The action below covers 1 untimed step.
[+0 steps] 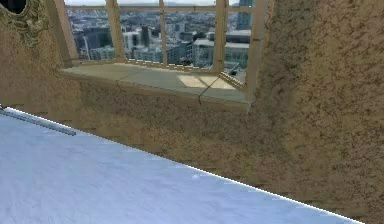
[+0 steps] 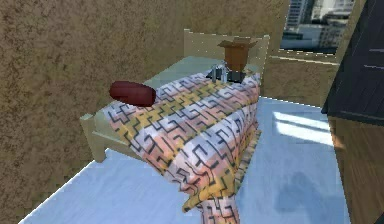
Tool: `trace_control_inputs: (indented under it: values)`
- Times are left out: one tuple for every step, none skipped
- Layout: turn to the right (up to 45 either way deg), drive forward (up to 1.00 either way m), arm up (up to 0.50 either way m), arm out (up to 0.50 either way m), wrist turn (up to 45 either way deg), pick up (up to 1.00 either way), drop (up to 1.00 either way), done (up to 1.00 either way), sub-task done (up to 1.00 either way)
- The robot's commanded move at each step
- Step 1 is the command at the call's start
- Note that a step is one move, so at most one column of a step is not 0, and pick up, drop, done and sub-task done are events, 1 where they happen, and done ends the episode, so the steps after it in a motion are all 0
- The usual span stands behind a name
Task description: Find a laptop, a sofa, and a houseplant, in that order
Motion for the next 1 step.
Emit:
trace_control_inputs:
  values:
    - [-3.0, 0.0, 0.0, 0.0, 0.0, 0.0, 0.0, 0.0, 0.0]
